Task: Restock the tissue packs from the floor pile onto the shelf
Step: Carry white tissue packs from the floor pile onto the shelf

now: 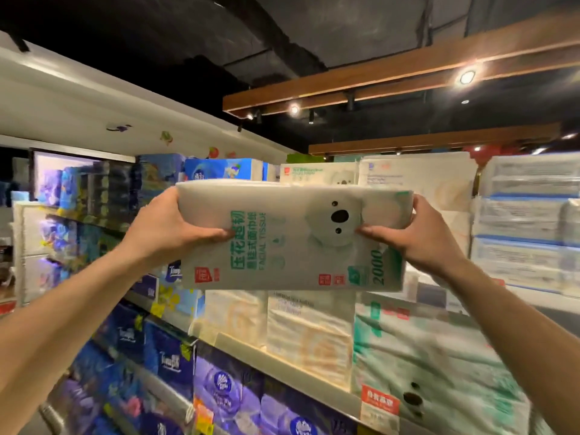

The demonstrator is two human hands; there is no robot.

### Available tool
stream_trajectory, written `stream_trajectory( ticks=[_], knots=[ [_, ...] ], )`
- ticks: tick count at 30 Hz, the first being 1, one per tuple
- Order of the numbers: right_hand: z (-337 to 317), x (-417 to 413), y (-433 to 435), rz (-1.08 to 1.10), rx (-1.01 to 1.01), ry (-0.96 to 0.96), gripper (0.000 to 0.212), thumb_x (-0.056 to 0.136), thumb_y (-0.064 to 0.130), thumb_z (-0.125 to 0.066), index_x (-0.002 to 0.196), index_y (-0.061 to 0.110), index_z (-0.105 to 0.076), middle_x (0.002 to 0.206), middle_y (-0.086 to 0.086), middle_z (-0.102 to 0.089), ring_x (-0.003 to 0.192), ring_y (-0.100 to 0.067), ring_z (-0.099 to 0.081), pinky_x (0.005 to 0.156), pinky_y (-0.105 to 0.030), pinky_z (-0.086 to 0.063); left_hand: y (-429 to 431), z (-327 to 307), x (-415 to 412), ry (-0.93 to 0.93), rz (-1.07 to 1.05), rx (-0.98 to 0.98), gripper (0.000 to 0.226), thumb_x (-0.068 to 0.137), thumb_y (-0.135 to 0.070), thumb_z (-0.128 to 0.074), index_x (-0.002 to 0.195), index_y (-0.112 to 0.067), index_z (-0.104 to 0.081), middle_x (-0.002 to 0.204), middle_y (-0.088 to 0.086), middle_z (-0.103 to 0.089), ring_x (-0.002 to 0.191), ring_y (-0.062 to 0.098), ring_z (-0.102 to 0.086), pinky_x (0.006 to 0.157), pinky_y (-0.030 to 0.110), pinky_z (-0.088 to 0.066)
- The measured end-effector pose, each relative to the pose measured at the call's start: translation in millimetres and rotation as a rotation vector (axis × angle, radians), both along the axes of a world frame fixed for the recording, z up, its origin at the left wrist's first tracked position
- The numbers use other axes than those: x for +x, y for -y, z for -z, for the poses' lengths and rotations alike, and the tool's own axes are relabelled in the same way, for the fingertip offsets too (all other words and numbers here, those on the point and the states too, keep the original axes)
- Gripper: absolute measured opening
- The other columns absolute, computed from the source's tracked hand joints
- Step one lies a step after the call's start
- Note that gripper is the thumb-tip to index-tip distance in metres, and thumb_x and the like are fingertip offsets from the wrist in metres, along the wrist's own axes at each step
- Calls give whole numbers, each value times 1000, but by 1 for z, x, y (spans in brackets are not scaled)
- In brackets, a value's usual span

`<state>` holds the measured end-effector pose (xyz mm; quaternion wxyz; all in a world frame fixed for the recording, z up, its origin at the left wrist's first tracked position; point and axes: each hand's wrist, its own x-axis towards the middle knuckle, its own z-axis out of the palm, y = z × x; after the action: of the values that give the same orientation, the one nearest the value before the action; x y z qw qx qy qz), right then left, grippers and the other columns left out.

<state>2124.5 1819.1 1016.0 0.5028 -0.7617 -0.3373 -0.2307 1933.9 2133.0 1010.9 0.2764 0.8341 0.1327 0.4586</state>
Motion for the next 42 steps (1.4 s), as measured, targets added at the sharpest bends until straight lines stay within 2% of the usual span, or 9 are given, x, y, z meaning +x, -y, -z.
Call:
stream_trajectory(
  ticks=[4,9,14,19,22,28,32,37,42],
  knots=[
    [-22,38,-25,54,25,12,85,58,49,-88,127,22,-46,119,0,-61,105,-22,-63,85,-46,-60,-30,-20,61,70,72,24,72,56,-38,-94,115,-27,-53,100,-11,-61,89,8,-62,68,27,-54],
    [-42,103,-64,131,2,26,85,60,49,-89,129,21,-47,119,2,-61,107,-20,-61,77,-33,-57,-78,-33,153,127,106,9,94,55,-41,-94,130,-18,-43,115,-1,-57,104,20,-59,88,40,-54],
    [-44,172,-98,283,-70,28,80,59,56,-89,121,17,-59,108,2,-68,98,-19,-64,60,-25,-45,-115,-41,239,118,151,26,95,58,-38,-94,134,-18,-40,111,-3,-54,100,18,-55,80,32,-46],
    [-33,222,-126,418,-158,-55,105,33,81,-83,115,20,-63,106,1,-72,94,-19,-66,75,-35,-55,-148,-27,317,22,218,-27,111,58,-29,-96,146,-17,-29,116,0,-57,111,23,-59,89,34,-47],
    [-19,244,-142,519,-204,-127,94,46,68,-90,119,17,-59,111,-2,-70,97,-22,-65,77,-37,-56,-160,-13,352,-76,220,-29,129,60,-35,-94,156,-20,-9,134,9,-55,121,30,-55,96,39,-47],
    [-10,251,-170,720,-381,-210,92,58,69,-85,121,12,-50,106,-2,-62,90,-21,-61,59,-32,-50,-179,0,382,-110,133,308,123,60,-47,-91,155,-23,-17,153,8,-39,140,29,-37,109,46,-37],
    [-12,246,-199,758,-422,-189,82,65,65,-84,117,14,-47,99,0,-58,77,-16,-56,43,-25,-39,-191,8,408,-177,45,762,132,63,-60,-83,158,-24,1,165,8,-3,153,28,0,122,47,-4],
    [-14,263,-226,808,-518,-217,75,69,67,-79,107,11,-48,86,0,-60,66,-20,-65,49,-29,-50,-201,7,441,-205,31,878,127,71,-56,-80,157,-20,6,160,8,-24,149,28,-19,123,47,-9],
    [-28,283,-232,971,-792,-129,73,67,81,-67,102,18,-61,93,4,-63,85,-19,-64,70,-30,-51,-199,5,458,-169,54,885,109,74,-55,-78,156,-20,-14,149,2,-37,141,24,-31,120,39,-19]
  ],
)
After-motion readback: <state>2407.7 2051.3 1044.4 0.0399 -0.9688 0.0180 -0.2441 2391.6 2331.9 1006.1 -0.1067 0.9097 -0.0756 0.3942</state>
